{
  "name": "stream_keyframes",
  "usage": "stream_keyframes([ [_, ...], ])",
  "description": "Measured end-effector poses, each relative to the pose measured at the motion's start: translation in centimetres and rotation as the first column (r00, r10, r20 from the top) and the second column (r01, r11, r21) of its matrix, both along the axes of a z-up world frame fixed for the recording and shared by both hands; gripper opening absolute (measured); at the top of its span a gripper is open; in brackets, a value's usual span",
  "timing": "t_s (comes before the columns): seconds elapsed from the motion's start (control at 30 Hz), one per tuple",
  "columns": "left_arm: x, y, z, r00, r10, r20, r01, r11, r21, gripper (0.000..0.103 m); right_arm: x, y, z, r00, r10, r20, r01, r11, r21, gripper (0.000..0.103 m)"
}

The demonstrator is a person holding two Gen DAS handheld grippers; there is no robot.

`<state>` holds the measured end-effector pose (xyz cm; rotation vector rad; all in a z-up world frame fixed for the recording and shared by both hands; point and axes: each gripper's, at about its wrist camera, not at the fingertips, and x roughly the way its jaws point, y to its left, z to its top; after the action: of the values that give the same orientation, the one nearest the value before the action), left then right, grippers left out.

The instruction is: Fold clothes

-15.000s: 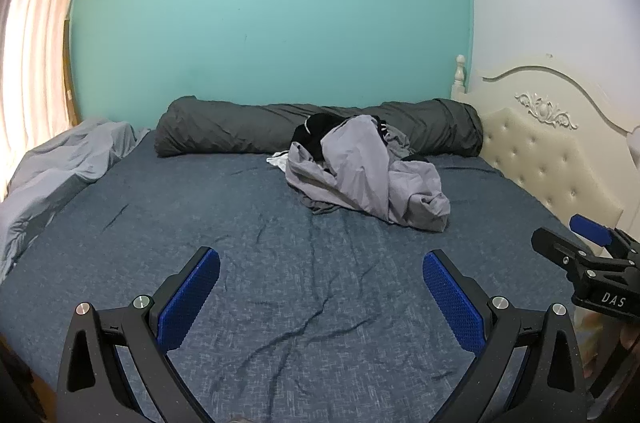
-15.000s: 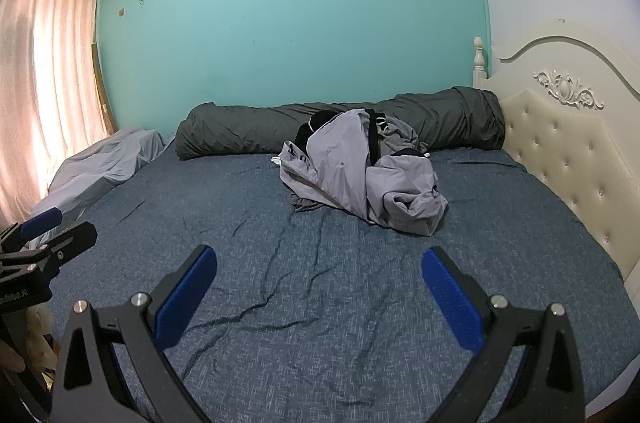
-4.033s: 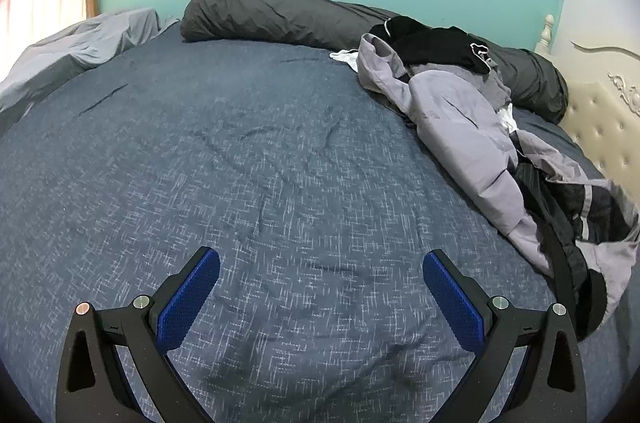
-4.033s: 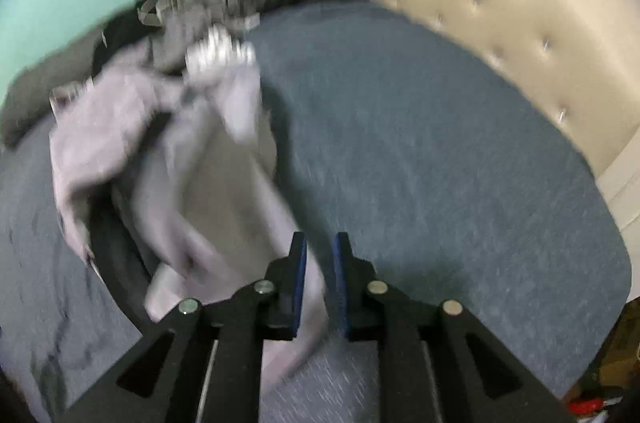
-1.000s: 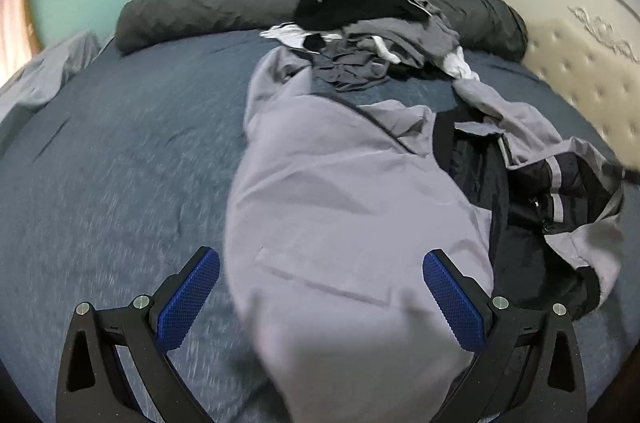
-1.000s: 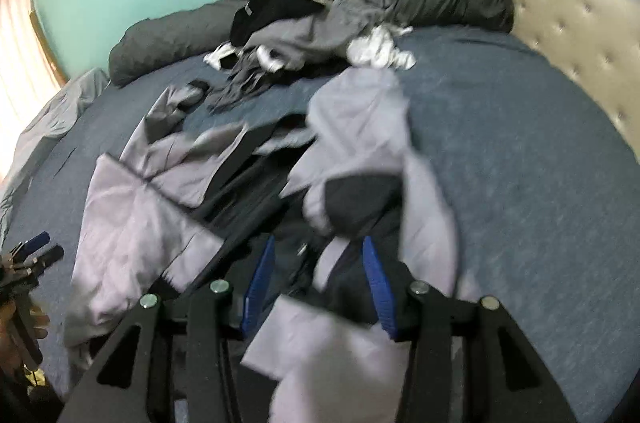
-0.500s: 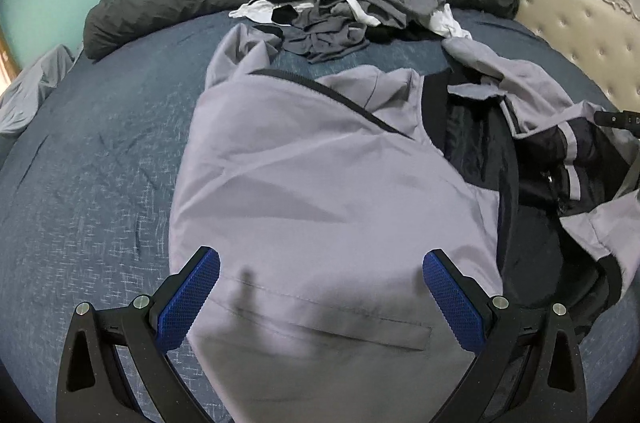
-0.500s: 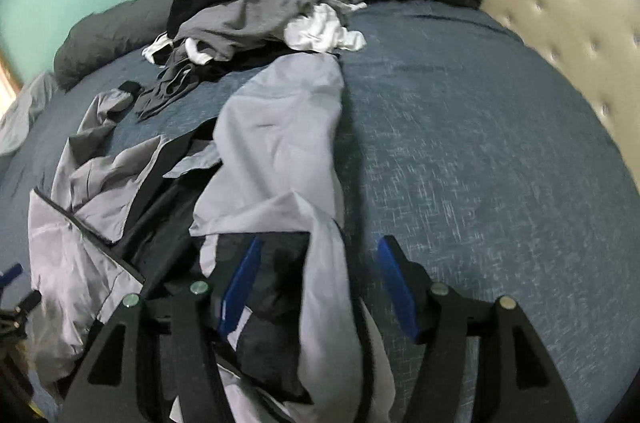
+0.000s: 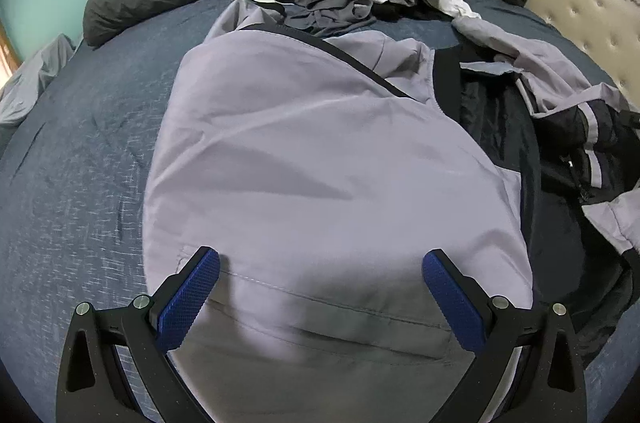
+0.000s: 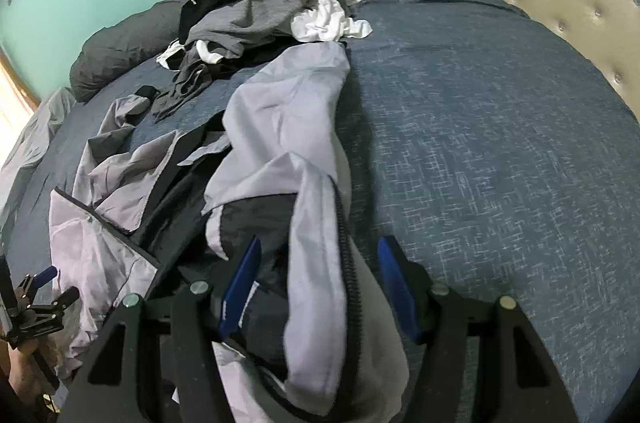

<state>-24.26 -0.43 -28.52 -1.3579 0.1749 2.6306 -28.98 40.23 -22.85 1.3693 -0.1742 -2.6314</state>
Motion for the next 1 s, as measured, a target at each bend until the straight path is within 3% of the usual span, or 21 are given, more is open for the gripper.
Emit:
stream_keyframes([
  [0.2, 1.7, 0.6, 2.9, 0.994, -0.032, -0.106, 0.033, 0.999, 0.012, 0.103, 0.0, -0.1, -0.1, 1.000, 0.013, -0.008, -0.013, 1.000, -0.016, 0.062],
  [0.4, -0.1, 1.5, 5.3, 0.990, -0.037, -0.136, 0.045, 0.997, 0.057, 0.103, -0.2, 0.2, -0.2, 1.000, 0.002, -0.015, -0.003, 0.999, -0.040, 0.062],
  [0.5, -2.0, 2.1, 5.2, 0.994, -0.046, -0.103, 0.054, 0.996, 0.073, 0.103, -0.1, 0.1, -0.2, 1.000, 0.012, -0.019, -0.013, 0.999, -0.048, 0.062],
  [0.7, -6.1, 3.0, 1.5, 1.000, -0.007, 0.021, 0.004, 0.992, 0.128, 0.100, -0.2, 0.0, -0.3, 1.000, 0.025, -0.019, -0.026, 0.996, -0.082, 0.062],
  [1.0, -8.0, 4.2, -4.0, 0.990, 0.002, 0.142, -0.015, 0.995, 0.095, 0.100, -0.9, 0.4, -1.2, 0.999, 0.044, -0.004, -0.044, 0.995, -0.091, 0.062],
])
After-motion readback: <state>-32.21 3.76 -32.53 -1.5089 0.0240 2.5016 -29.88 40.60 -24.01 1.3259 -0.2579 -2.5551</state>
